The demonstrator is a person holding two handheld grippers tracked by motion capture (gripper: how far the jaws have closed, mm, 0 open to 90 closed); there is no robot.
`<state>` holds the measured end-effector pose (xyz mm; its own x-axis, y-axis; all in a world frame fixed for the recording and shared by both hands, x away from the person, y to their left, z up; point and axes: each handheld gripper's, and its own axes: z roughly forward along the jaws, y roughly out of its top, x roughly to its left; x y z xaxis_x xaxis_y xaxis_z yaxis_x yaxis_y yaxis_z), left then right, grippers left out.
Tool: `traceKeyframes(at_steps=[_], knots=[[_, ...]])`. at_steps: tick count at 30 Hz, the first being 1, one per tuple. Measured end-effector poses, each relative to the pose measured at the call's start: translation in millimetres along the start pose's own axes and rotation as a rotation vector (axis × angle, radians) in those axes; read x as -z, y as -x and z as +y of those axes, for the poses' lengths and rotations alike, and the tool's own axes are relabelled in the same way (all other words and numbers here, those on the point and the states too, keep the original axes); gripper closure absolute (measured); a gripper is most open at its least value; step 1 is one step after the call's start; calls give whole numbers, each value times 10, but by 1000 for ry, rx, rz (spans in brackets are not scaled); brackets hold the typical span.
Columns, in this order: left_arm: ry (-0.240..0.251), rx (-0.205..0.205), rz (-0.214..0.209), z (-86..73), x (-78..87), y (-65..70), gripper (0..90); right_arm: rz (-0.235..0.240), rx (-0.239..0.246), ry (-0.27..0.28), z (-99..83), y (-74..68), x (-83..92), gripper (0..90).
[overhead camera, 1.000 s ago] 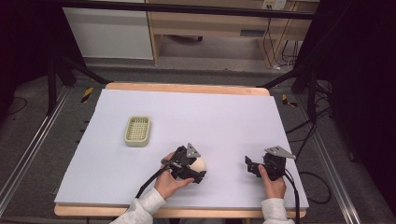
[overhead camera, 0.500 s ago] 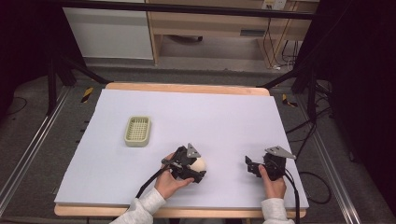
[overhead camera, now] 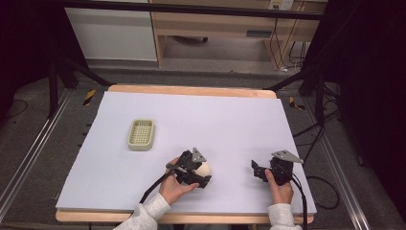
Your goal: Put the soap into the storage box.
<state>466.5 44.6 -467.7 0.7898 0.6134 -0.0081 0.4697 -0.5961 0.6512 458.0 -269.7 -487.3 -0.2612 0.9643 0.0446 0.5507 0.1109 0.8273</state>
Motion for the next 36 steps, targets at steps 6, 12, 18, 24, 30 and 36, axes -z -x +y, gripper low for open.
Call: traceKeyframes(at_steps=[6,12,18,24,30,36], knots=[[-2,0,2,-1,5,0,239,2,0,0,0,2,0,46],[-4,6,2,-3,12,-14,240,3,-1,0,0,3,1,46],[-4,9,2,4,54,-49,240,5,-2,0,1,5,0,47],[17,7,-2,25,151,-71,241,5,-2,0,0,4,0,47],[19,7,4,10,227,-105,240,4,-2,0,0,4,0,47],[29,19,8,-11,302,-141,240,4,-1,0,0,4,0,47]])
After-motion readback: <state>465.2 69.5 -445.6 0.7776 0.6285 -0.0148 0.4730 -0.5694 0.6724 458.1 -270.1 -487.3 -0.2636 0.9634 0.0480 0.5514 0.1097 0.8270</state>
